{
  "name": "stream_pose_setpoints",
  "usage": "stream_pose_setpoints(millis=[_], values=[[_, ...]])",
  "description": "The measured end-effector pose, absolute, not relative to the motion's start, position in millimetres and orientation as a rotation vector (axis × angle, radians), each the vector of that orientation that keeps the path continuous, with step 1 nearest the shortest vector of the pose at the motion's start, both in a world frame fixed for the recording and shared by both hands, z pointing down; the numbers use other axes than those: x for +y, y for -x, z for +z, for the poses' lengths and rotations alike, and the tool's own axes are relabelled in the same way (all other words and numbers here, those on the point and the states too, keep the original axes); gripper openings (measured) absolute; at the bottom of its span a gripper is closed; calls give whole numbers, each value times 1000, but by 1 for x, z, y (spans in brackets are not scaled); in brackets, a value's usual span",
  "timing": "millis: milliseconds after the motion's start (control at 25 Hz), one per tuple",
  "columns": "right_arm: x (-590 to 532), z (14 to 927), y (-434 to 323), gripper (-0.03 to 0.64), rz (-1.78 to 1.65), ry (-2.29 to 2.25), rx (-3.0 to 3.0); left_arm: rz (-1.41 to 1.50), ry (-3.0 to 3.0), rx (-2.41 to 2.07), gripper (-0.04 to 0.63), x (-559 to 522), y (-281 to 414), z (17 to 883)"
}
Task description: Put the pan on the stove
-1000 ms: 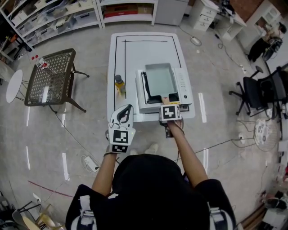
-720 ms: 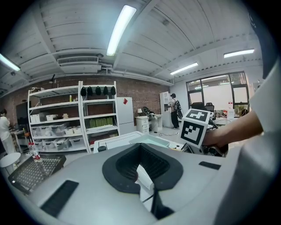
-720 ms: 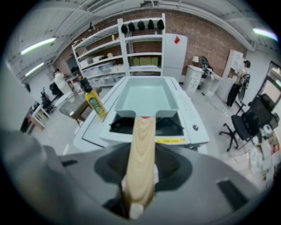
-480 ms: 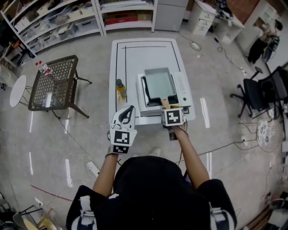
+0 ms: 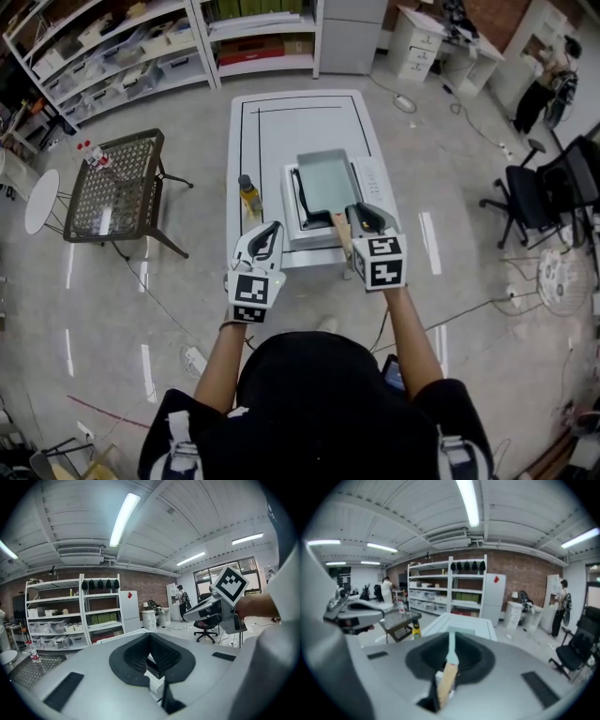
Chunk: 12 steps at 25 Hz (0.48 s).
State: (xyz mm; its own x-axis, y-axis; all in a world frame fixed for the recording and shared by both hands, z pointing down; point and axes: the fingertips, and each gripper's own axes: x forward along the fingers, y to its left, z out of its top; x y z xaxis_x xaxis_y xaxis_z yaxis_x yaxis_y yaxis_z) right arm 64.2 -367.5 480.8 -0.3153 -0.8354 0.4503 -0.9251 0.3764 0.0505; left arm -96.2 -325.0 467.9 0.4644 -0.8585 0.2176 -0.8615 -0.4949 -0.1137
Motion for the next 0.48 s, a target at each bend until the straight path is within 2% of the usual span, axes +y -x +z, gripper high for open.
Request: stream_pose_setpoints(millis=[480], values=[[-346,435,-82,34,161,-1647,-2353,347,-2736,-1627,25,-315,83,430]])
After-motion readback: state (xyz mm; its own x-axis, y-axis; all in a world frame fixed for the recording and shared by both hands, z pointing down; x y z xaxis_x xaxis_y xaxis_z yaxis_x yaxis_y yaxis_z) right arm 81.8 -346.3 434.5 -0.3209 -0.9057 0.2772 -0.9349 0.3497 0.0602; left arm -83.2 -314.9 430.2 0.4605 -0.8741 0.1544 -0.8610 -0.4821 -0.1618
